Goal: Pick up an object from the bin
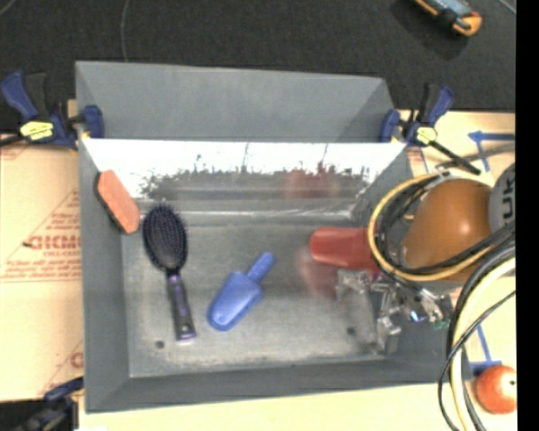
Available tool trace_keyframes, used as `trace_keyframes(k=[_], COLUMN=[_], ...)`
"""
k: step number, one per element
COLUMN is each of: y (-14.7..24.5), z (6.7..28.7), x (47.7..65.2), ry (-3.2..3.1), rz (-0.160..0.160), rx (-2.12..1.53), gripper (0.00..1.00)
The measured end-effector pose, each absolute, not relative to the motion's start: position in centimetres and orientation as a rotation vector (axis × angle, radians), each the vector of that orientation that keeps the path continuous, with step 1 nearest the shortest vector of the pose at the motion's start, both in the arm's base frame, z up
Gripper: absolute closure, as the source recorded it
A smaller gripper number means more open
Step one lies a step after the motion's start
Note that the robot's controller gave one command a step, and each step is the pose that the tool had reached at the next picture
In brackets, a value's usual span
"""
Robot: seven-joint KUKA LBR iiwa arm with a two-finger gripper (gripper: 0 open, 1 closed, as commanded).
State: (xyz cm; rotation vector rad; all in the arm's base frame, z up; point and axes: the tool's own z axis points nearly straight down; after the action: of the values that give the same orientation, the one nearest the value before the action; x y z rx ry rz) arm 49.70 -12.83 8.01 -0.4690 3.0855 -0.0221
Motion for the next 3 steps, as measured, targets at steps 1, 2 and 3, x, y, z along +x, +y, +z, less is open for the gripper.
trace_keyframes(k=[1, 2, 3], y=[-6.4, -6.5, 0.6], z=[12.3, 12.2, 14.6], x=[51.7, 51.6, 49.4], ry=[2.843, 2.847, 2.769], rz=[-0.014, -0.012, -0.013], rx=[-1.279, -1.277, -1.429], gripper=[1.00, 1.00, 1.00])
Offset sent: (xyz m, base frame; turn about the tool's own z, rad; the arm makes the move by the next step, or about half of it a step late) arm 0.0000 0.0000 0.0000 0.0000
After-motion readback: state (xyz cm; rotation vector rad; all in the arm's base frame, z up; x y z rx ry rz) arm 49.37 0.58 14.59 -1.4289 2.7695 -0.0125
